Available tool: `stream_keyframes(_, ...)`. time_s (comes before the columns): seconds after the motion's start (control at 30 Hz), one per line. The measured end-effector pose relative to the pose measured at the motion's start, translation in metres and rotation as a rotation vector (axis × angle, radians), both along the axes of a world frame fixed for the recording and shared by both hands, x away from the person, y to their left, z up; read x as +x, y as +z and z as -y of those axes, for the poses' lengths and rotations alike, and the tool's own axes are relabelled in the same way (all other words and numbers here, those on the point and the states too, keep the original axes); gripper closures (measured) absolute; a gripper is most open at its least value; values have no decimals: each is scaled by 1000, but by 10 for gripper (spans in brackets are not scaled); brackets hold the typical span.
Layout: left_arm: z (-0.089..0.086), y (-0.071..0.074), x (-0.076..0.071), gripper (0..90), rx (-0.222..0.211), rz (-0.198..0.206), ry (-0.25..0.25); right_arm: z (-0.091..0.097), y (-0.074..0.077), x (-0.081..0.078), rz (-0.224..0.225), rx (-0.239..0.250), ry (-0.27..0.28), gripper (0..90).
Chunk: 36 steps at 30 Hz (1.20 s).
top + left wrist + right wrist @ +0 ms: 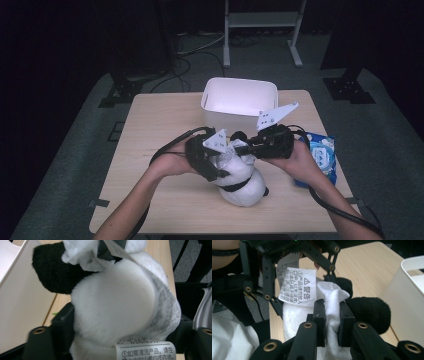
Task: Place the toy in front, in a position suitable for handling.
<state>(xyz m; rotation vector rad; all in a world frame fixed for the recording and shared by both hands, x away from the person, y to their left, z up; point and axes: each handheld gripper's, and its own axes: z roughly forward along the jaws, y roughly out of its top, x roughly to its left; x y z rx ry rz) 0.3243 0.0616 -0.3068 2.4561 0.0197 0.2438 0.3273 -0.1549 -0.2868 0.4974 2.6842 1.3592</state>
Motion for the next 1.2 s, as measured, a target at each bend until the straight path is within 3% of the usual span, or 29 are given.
stream_keyframes(0.2,0,-6,0,103,-79,-33,9,11,-5,-5,0,-19,-16,794)
stream_keyframes(0.4,-9,-9,2,88,-158,-61,12,22,-10,-8,-15,-6,-20,795)
stream_keyframes(0.73,-29,-13,7,82,-177,-55,66,38,-13,-10,-28,-11,-47,795)
stream_keyframes(0.83,-28,-17,10,83,-207,-76,70,40,-13,-10,-30,-17,-52,795)
stream_keyframes(1.0,-24,-18,8,138,-225,-65,52,42,-5,-9,-23,-26,-67,793)
stream_keyframes(1.2,-19,-15,3,140,-212,-43,40,33,4,-7,-13,-37,-44,793)
